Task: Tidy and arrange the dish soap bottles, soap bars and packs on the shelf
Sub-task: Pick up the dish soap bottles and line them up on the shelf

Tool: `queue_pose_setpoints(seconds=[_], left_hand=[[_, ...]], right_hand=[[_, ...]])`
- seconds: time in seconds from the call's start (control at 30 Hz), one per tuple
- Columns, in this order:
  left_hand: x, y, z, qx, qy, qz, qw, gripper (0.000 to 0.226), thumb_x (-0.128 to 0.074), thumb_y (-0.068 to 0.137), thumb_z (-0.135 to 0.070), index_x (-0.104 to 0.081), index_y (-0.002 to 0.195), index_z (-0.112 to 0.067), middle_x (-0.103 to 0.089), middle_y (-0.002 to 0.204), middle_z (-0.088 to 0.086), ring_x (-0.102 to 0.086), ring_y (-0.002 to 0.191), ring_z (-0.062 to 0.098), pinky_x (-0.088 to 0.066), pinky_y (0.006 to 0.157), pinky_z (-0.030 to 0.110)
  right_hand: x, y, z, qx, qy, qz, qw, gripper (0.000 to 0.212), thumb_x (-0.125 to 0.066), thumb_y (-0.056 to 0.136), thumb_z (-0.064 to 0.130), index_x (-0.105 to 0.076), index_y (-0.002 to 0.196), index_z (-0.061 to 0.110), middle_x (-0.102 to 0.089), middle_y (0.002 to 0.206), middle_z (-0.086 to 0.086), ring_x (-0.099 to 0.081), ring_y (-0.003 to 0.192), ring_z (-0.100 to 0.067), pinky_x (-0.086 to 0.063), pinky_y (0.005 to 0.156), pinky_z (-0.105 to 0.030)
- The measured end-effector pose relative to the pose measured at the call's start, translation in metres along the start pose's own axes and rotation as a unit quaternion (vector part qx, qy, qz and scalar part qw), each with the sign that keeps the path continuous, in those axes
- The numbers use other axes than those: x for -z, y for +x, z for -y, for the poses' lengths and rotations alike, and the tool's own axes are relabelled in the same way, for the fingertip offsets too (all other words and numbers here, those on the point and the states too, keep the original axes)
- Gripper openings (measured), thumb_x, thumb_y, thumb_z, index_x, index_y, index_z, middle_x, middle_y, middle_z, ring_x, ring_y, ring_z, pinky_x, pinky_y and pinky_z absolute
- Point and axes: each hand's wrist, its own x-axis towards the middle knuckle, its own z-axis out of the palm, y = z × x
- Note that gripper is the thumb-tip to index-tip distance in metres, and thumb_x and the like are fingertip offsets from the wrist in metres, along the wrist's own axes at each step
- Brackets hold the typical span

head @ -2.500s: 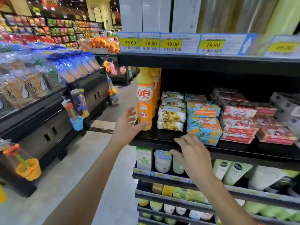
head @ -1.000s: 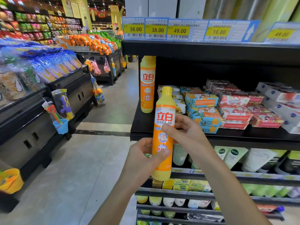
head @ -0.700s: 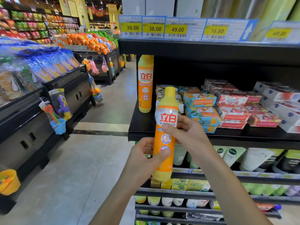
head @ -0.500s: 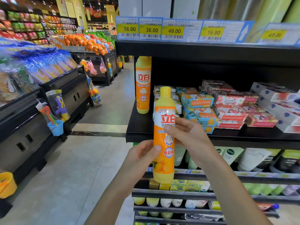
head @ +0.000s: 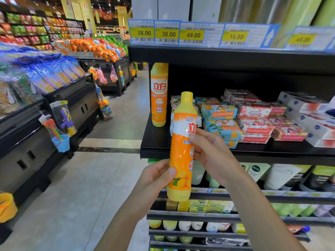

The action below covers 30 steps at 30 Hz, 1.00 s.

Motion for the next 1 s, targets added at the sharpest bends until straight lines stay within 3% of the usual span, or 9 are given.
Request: queue_pose_setpoints(seconds=[0.13,0.23,0.33,0.43,0.57,0.7,0.87,0.93,1.0], left_hand=[[-0.004,0.002,0.004,-0.030,0.015,-0.037,0.999,0.039,-0.066,0.082,-0.038,-0.064,0.120,-0.028,-0.076,0.110,-0.016,-0.072,0.106,0.007,-0.057,0.081,0.021],[-0.005,0.004,0.009,-0.036,0.028,-0.072,0.996,0.040,-0.080,0.084,-0.046,-0.065,0.118,-0.031,-0.076,0.110,-0.016,-0.072,0.105,0.007,-0.059,0.082,0.025],[-0.007,0.005,0.014,-0.040,0.050,-0.103,0.993,0.057,-0.077,0.066,-0.061,-0.065,0.115,-0.036,-0.075,0.108,-0.020,-0.071,0.104,0.005,-0.058,0.085,0.027],[-0.009,0.006,0.016,-0.044,0.074,-0.123,0.989,0.050,-0.083,0.069,-0.058,-0.064,0.110,-0.038,-0.073,0.104,-0.027,-0.069,0.100,-0.002,-0.055,0.079,0.021],[-0.009,0.006,0.016,-0.042,0.087,-0.134,0.986,0.047,-0.082,0.069,-0.056,-0.064,0.108,-0.038,-0.071,0.102,-0.029,-0.067,0.097,-0.004,-0.053,0.077,0.018],[-0.010,0.006,0.017,-0.041,0.097,-0.138,0.985,0.051,-0.085,0.067,-0.056,-0.061,0.108,-0.038,-0.070,0.100,-0.028,-0.067,0.095,-0.004,-0.054,0.072,0.018],[-0.007,0.007,0.019,-0.035,0.084,-0.116,0.989,0.058,-0.078,0.065,-0.066,-0.059,0.111,-0.037,-0.070,0.102,-0.021,-0.068,0.098,0.000,-0.057,0.077,0.021],[-0.004,0.006,0.017,-0.035,0.065,-0.095,0.993,0.054,-0.073,0.076,-0.071,-0.061,0.115,-0.035,-0.073,0.104,-0.019,-0.069,0.101,0.002,-0.057,0.080,0.021],[-0.002,0.005,0.015,-0.031,0.046,-0.068,0.996,0.046,-0.064,0.086,-0.062,-0.062,0.122,-0.033,-0.074,0.110,-0.017,-0.069,0.107,0.003,-0.056,0.085,0.021]], right_hand=[[0.000,-0.001,0.003,0.023,-0.041,-0.022,0.999,0.036,-0.066,0.095,0.030,-0.067,0.128,0.017,-0.076,0.116,-0.004,-0.072,0.108,-0.018,-0.059,0.092,-0.035],[-0.004,-0.001,0.004,0.034,-0.069,-0.062,0.995,0.047,-0.076,0.080,0.043,-0.068,0.122,0.024,-0.075,0.114,-0.002,-0.073,0.106,-0.016,-0.061,0.087,-0.035],[-0.008,0.000,0.002,0.041,-0.106,-0.091,0.989,0.055,-0.080,0.065,0.054,-0.066,0.114,0.034,-0.073,0.109,0.004,-0.074,0.098,-0.011,-0.062,0.082,-0.034],[-0.011,0.002,0.000,0.040,-0.135,-0.111,0.984,0.065,-0.083,0.058,0.056,-0.068,0.114,0.028,-0.073,0.105,0.008,-0.072,0.096,-0.007,-0.061,0.080,-0.029],[-0.010,0.003,-0.003,0.032,-0.100,-0.121,0.987,0.053,-0.086,0.062,0.045,-0.071,0.108,0.024,-0.076,0.102,0.004,-0.073,0.097,-0.009,-0.061,0.078,-0.025],[-0.008,0.000,-0.005,0.038,-0.083,-0.104,0.990,0.031,-0.084,0.077,0.031,-0.073,0.106,0.024,-0.079,0.100,0.005,-0.074,0.096,-0.009,-0.061,0.077,-0.024],[-0.007,-0.003,-0.004,0.040,-0.079,-0.068,0.994,0.048,-0.078,0.076,0.038,-0.072,0.119,0.017,-0.079,0.108,0.001,-0.074,0.104,-0.015,-0.061,0.087,-0.030],[-0.004,-0.004,-0.003,0.040,-0.079,-0.050,0.995,0.048,-0.075,0.079,0.035,-0.071,0.122,0.015,-0.078,0.112,0.000,-0.073,0.107,-0.016,-0.059,0.091,-0.032],[-0.002,-0.005,-0.004,0.040,-0.076,-0.036,0.996,0.046,-0.073,0.082,0.032,-0.070,0.124,0.013,-0.077,0.114,-0.002,-0.073,0.109,-0.018,-0.058,0.094,-0.033]])
